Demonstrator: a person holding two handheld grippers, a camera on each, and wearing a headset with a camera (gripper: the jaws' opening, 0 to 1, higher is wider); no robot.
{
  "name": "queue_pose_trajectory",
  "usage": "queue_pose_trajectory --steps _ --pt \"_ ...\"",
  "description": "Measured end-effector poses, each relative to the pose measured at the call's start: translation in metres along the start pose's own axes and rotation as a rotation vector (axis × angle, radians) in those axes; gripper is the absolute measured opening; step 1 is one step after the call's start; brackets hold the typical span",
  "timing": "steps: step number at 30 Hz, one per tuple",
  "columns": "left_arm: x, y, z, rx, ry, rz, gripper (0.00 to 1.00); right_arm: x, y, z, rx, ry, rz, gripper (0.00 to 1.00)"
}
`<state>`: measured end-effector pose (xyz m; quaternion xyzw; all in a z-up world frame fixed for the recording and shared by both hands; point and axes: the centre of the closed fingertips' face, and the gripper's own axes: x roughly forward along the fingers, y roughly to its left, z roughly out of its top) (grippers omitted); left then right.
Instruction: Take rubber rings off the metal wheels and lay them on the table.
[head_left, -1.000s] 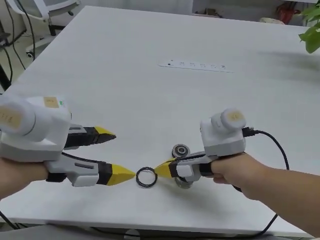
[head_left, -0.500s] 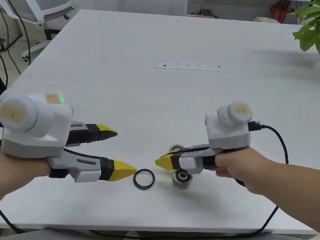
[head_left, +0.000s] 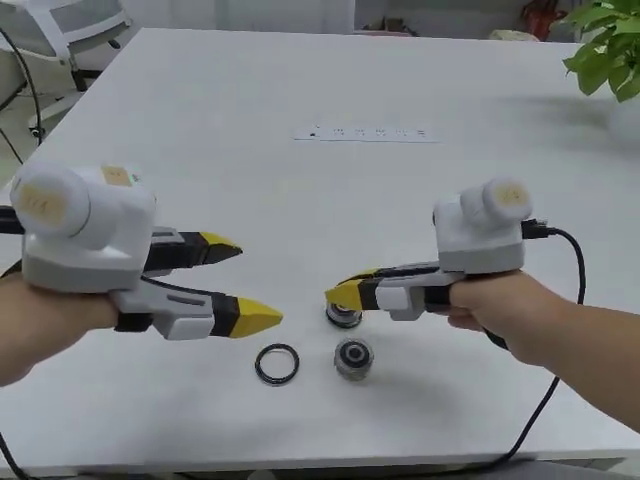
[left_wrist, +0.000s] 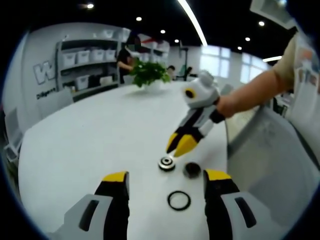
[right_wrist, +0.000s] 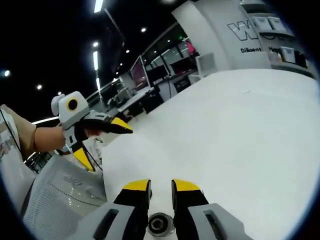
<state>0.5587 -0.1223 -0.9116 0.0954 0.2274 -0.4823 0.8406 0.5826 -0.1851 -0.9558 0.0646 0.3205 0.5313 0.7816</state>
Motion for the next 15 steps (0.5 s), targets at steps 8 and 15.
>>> queue_pose_trajectory --steps 8,15 --pt "0.015 0.007 0.012 -0.005 -0.003 -0.004 0.59 -0.018 -0.012 0.011 -0.022 -0.040 -0.045 0.16" --pt "0.030 0.011 0.018 0.005 0.006 -0.011 0.58 -0.029 -0.024 0.012 -0.048 -0.045 -0.080 0.18"
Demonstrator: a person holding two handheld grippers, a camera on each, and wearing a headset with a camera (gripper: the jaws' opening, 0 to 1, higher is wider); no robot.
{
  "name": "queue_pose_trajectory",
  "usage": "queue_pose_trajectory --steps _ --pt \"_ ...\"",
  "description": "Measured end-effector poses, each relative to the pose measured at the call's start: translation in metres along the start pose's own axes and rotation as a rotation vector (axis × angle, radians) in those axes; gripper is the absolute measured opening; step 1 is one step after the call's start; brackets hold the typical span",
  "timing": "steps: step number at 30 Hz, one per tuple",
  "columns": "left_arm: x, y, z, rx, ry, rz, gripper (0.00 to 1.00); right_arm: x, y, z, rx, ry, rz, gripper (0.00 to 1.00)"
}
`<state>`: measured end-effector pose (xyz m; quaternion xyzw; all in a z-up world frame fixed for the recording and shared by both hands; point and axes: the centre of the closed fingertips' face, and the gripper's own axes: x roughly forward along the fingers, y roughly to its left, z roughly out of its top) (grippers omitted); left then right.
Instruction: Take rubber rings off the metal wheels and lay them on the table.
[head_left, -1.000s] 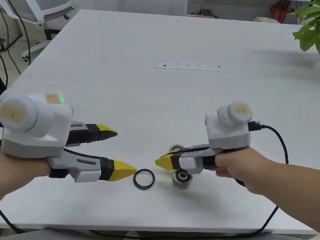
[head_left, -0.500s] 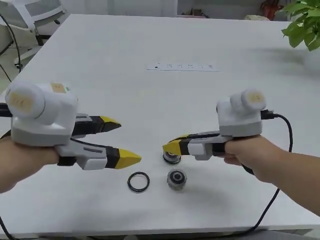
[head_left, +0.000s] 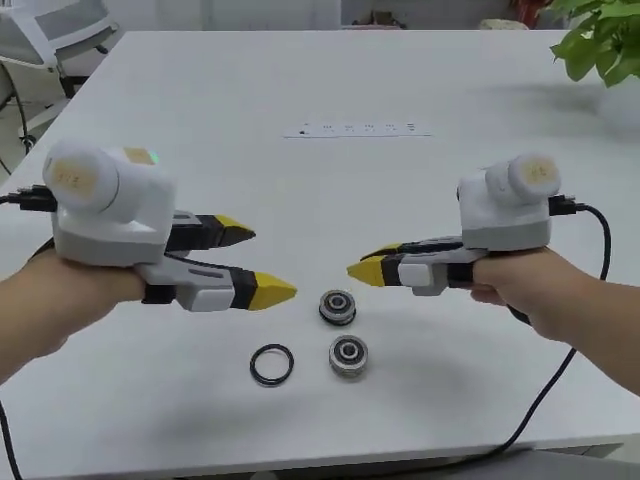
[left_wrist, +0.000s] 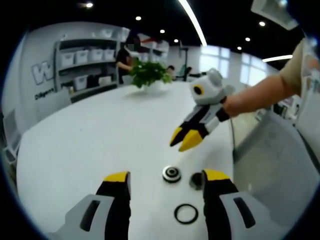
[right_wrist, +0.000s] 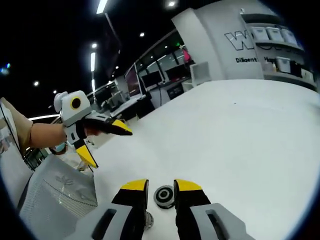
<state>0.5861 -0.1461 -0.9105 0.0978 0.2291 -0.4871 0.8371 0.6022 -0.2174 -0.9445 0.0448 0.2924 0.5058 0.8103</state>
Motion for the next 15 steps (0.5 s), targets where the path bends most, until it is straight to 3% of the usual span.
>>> queue_pose_trajectory --steps 9,15 --pt "0.016 0.002 0.003 0.002 0.011 -0.012 0.57 -0.007 -0.013 -0.005 -0.030 0.011 -0.025 0.18" --pt "0.029 0.002 -0.001 0.001 0.030 -0.025 0.55 -0.008 -0.024 -0.015 -0.053 0.034 -0.042 0.19"
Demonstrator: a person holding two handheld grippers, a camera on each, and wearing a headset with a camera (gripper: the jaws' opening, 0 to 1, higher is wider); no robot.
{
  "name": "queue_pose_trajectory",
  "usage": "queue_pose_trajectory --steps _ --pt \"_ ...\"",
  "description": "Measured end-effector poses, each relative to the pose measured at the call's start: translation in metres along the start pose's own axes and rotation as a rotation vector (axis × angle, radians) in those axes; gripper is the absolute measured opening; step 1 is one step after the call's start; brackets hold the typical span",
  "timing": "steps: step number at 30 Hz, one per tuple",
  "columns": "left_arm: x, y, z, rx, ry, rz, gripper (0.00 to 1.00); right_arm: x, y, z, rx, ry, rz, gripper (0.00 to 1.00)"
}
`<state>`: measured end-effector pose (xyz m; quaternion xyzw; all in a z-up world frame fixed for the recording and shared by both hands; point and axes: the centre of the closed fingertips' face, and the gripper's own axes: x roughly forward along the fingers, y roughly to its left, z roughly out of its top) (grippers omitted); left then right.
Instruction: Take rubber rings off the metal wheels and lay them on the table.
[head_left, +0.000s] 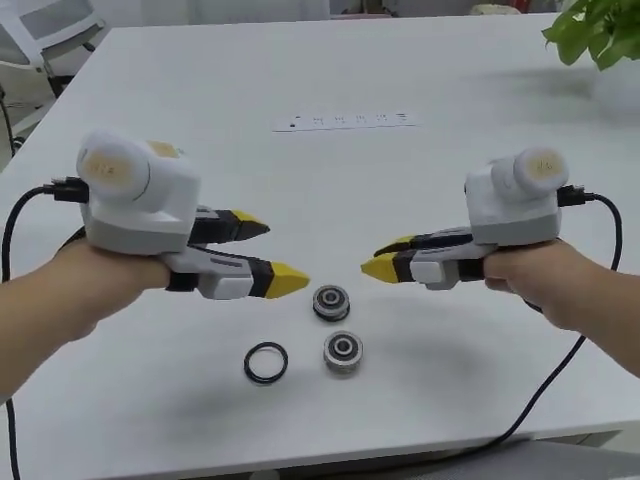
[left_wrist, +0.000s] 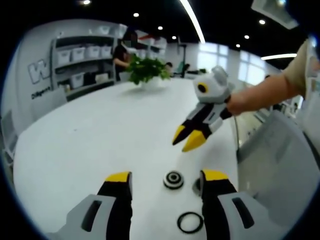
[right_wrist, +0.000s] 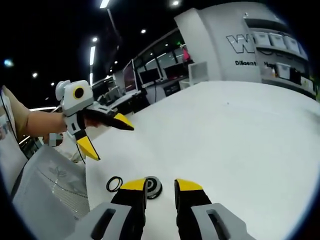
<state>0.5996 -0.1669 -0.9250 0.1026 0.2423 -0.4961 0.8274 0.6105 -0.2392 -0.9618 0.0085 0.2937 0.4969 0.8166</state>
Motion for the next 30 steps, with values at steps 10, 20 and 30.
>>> queue_pose_trajectory --steps 10,20,30 --pt "0.016 -0.003 -0.008 0.000 0.029 -0.019 0.53 0.006 -0.003 -0.013 -0.039 0.034 0.005 0.19" --pt "0.029 -0.004 -0.016 -0.002 0.053 -0.036 0.49 0.017 0.004 -0.026 -0.078 0.073 0.036 0.20" --pt "0.038 -0.008 -0.026 -0.001 0.076 -0.052 0.45 0.025 0.007 -0.035 -0.105 0.105 0.062 0.21"
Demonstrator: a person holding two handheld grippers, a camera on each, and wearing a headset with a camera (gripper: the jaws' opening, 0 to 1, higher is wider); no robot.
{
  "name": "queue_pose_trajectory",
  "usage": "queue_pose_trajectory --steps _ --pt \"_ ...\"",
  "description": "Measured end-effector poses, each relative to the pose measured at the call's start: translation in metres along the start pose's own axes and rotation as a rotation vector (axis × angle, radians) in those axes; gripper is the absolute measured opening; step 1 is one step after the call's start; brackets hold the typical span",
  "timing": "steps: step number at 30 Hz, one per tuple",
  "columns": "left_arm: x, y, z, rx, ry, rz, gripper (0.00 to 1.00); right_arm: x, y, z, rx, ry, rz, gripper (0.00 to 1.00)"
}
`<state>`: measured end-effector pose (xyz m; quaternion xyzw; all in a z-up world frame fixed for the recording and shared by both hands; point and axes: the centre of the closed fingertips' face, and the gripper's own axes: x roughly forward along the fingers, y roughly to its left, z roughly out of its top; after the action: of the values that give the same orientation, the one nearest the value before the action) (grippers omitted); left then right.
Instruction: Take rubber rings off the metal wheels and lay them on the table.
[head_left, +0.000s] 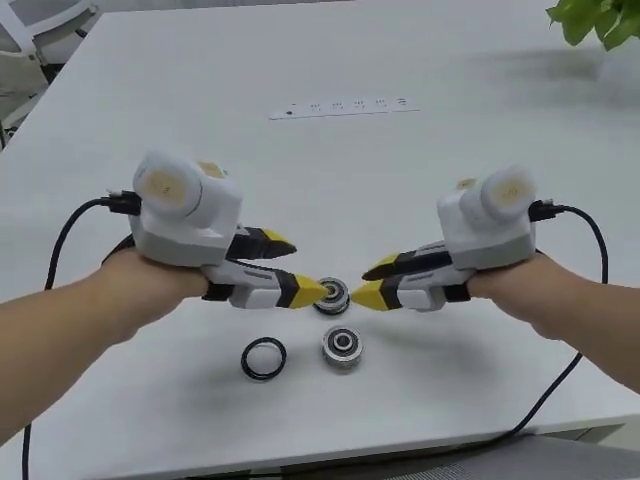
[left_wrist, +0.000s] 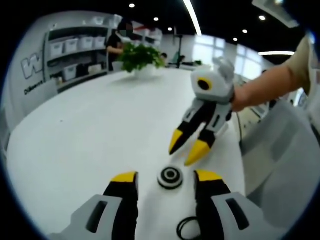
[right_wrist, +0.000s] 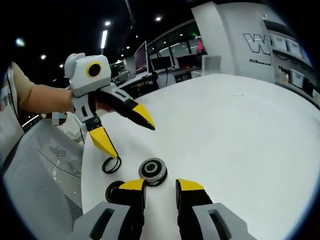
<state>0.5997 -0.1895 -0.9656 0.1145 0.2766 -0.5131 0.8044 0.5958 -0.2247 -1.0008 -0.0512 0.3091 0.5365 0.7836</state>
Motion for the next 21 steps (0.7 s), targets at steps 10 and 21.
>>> queue_pose_trajectory --steps 10,21 --pt "0.011 -0.005 -0.006 0.011 0.024 -0.020 0.38 0.006 0.001 -0.006 -0.015 0.019 0.016 0.21" --pt "0.022 -0.009 -0.010 0.031 0.041 -0.038 0.30 0.007 0.001 -0.010 -0.021 0.029 0.020 0.21"
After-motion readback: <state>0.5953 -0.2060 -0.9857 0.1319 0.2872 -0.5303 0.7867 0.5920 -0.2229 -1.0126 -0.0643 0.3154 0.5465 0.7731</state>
